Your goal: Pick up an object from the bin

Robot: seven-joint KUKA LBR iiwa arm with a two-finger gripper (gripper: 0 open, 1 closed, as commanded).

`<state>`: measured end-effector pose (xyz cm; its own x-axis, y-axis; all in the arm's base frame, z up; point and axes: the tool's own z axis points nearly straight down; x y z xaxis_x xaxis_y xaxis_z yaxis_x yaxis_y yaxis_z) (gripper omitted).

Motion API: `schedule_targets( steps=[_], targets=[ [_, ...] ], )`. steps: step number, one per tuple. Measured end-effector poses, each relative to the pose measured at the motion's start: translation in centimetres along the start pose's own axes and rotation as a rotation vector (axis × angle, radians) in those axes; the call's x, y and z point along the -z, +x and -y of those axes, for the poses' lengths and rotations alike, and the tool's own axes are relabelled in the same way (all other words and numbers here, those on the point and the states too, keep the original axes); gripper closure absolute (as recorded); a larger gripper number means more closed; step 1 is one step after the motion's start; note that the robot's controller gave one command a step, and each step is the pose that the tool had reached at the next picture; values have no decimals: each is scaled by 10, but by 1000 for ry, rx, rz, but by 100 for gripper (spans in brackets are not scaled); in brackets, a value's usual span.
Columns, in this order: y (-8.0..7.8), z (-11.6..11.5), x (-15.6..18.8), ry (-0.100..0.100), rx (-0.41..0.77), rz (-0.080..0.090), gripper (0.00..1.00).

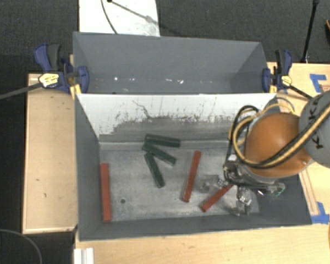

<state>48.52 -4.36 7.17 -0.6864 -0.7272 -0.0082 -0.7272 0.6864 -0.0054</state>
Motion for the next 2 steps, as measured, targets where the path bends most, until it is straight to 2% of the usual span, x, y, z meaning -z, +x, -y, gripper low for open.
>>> schedule_targets(
  steps=[1, 2],
  targets=[
    [1, 0, 0, -1, 1, -2, 100],
    [-1, 0, 31, -2, -1, -3, 100]
  ],
)
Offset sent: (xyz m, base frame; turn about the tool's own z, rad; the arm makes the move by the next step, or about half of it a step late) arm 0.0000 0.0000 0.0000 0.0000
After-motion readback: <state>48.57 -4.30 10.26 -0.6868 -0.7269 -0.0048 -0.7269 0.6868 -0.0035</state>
